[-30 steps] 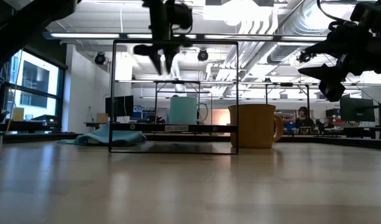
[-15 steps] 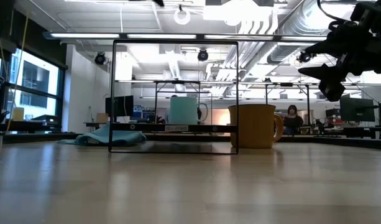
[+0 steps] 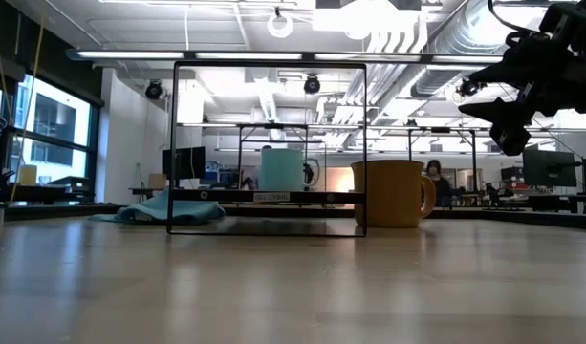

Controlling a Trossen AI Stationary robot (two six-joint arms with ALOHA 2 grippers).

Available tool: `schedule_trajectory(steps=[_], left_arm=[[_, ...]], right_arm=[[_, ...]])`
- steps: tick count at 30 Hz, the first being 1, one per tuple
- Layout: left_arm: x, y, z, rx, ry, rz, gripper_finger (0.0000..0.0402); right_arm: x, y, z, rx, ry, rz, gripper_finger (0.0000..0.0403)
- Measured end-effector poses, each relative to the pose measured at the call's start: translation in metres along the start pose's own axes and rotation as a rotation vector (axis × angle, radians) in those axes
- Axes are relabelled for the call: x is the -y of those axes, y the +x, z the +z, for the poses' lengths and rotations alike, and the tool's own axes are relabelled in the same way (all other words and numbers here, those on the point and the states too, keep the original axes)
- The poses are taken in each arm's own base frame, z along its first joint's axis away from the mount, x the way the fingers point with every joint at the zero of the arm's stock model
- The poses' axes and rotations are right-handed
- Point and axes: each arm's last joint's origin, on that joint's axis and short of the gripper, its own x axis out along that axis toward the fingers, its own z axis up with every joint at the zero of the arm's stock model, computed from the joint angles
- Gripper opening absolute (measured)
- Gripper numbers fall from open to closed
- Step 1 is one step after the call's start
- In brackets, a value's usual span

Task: Stack small to large cups/mugs on shelf
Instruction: Put the dark blue mug on the shelf

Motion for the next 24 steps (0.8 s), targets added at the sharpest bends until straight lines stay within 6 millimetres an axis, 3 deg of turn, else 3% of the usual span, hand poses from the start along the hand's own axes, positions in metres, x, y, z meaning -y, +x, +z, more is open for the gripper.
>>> schedule_trajectory(steps=[12, 24], left_arm=[[0.049, 0.081, -0.080, -0.337, -0.134, 0.193, 0.0129], [0.078, 0.095, -0.146, -0.373, -0.380, 0.354, 0.0129]], right_arm=[[0.000, 0.000, 0.000, 0.000, -0.055, 0.000, 0.0195], [0.000, 0.000, 0.000, 0.000, -0.086, 0.000, 0.0195]])
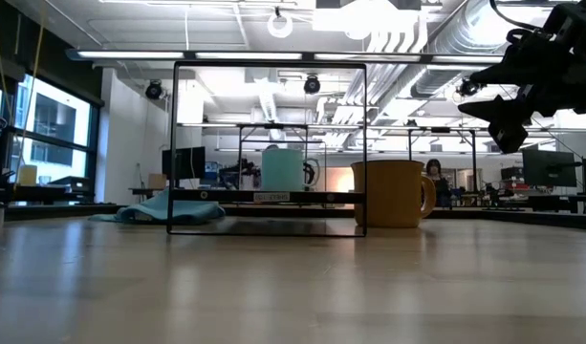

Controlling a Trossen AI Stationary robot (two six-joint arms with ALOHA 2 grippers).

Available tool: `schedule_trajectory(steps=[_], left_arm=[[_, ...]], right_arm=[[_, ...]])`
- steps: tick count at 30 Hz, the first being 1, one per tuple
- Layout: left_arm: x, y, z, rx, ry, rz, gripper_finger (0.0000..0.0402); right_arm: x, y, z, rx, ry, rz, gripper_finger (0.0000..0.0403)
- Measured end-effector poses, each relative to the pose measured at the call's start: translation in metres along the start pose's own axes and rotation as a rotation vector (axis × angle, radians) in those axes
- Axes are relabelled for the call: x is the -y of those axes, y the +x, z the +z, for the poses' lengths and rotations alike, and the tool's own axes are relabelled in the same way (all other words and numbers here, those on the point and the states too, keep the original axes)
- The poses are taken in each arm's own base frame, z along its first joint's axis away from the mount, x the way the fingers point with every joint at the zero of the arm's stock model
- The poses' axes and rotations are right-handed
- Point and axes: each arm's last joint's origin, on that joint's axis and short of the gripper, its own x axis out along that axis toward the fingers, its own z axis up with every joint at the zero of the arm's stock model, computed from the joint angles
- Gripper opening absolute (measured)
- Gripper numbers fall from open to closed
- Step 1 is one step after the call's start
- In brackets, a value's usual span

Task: Stack small to large cups/mugs on shelf
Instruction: Put the dark blue mug on the shelf

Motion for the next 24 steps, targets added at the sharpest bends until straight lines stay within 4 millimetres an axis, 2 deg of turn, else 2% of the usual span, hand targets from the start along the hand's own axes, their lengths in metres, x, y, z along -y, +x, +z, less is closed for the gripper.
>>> schedule_trajectory(steps=[13, 17, 21, 24], left_arm=[[-0.001, 0.011, -0.044, -0.008, -0.387, 0.049, 0.0129], [0.002, 0.010, -0.048, -0.010, -0.487, 0.023, 0.0129], [0.010, 0.010, -0.047, -0.007, -0.473, -0.064, 0.0129], [0.012, 0.013, -0.043, 0.035, -0.480, -0.065, 0.0129]], right_arm=[[0.000, 0.000, 0.000, 0.000, 0.000, 0.000, 0.0195], [0.000, 0.000, -0.001, -0.005, 0.001, -0.004, 0.0195], [0.002, 0.000, -0.002, -0.024, 0.002, -0.015, 0.0195], [0.002, 0.000, -0.003, -0.028, -0.014, -0.017, 0.0195]])
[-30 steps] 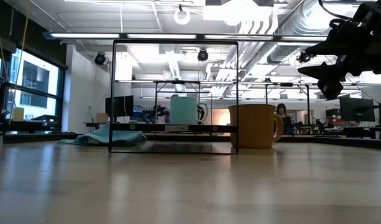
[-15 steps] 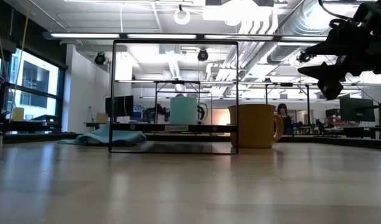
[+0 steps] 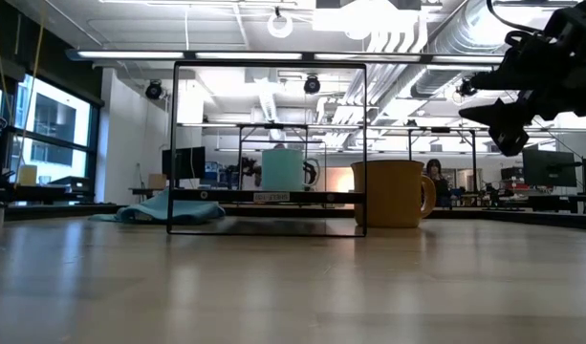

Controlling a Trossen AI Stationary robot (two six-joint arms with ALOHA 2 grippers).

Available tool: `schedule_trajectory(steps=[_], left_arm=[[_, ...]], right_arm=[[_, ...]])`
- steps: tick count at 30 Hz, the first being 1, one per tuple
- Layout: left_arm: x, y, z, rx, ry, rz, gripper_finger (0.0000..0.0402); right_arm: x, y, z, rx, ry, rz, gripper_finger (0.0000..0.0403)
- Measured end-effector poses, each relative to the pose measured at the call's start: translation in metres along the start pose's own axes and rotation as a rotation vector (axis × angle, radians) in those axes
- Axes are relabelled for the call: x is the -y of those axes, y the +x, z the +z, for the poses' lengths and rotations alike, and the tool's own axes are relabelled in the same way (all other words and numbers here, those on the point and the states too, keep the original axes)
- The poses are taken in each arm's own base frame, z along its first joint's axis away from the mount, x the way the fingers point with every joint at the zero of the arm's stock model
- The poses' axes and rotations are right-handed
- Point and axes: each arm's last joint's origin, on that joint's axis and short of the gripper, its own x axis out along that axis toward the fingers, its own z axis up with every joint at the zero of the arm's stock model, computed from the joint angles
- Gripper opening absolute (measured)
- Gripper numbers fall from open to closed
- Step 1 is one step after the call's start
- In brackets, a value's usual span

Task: Stack small to large cups/mugs on shelf
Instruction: Put the dark blue mug on the shelf

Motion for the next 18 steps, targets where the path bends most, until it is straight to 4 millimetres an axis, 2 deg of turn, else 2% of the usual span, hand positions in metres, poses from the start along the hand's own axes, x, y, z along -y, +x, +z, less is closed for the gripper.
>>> schedule_trajectory(steps=[6, 18], left_arm=[[0.005, 0.011, 0.006, 0.029, -0.013, 0.067, 0.0129], [0.004, 0.048, 0.000, -0.017, -0.017, 0.085, 0.0129]], right_arm=[[0.000, 0.000, 0.000, -0.001, -0.008, 0.001, 0.0195], [-0.001, 0.000, 0.000, -0.015, -0.001, 0.030, 0.0195]])
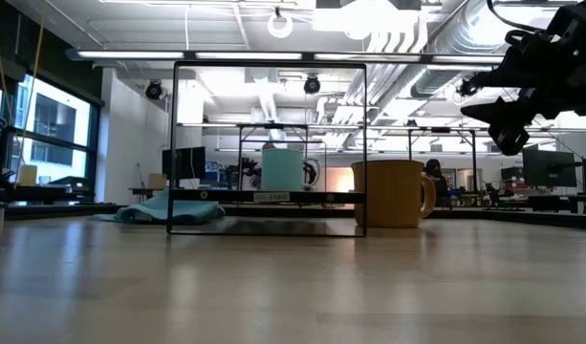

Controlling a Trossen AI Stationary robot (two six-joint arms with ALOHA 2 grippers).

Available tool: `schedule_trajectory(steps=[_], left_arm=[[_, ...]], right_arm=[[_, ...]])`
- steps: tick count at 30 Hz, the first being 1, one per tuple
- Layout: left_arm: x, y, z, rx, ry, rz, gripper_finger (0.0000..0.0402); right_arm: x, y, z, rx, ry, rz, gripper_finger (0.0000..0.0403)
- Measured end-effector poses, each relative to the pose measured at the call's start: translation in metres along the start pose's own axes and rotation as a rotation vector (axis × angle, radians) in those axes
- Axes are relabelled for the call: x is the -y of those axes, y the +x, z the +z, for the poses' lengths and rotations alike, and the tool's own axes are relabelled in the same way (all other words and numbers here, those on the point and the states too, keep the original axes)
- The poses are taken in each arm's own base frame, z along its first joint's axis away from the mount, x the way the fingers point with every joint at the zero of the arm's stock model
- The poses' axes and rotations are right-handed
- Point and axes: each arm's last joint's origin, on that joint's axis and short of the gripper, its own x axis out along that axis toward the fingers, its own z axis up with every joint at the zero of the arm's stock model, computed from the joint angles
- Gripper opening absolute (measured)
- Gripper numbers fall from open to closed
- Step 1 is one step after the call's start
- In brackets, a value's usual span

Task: Stack small to large cups/mugs on shelf
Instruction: Put the dark blue mug on the shelf

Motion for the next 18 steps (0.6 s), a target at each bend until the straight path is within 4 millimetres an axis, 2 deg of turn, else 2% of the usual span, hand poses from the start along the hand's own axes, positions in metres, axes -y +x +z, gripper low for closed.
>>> schedule_trajectory(steps=[13, 18], left_arm=[[0.000, 0.029, -0.001, 0.024, 0.003, -0.033, 0.0129], [0.003, 0.039, 0.005, 0.030, 0.030, -0.044, 0.0129]], right_arm=[[0.000, 0.000, 0.000, 0.000, 0.003, 0.000, 0.0195], [0.000, 0.000, 0.000, 0.000, 0.003, 0.001, 0.0195]])
